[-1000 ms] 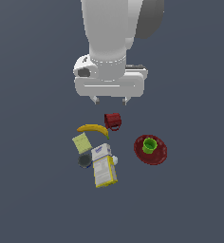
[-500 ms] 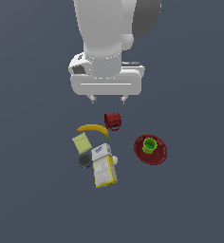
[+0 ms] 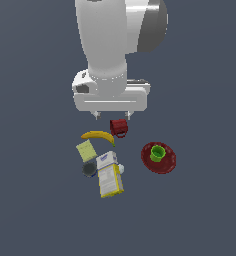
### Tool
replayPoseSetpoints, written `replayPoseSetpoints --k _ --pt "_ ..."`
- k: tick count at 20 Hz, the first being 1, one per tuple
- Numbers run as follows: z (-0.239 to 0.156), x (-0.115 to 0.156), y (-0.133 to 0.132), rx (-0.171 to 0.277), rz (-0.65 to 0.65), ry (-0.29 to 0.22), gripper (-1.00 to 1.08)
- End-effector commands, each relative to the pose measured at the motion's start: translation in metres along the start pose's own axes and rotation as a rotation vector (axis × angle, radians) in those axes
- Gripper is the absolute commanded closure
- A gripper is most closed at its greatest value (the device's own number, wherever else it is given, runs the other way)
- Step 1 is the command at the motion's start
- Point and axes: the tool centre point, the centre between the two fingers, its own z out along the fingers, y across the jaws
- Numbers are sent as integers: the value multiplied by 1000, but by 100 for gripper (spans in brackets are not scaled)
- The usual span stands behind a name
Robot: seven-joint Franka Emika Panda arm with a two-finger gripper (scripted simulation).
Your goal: Pick up a designated object from a clutter of objects.
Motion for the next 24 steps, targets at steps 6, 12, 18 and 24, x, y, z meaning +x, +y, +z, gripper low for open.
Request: replayPoseSetpoints --k 6,12,18,24 --pt "47 34 7 -15 -61 5 -92" --pt "102 64 15 -28 -129 10 -92" --pt "154 85 22 -38 -189 13 -92" --pt "190 95 26 -43 -229 16 -92"
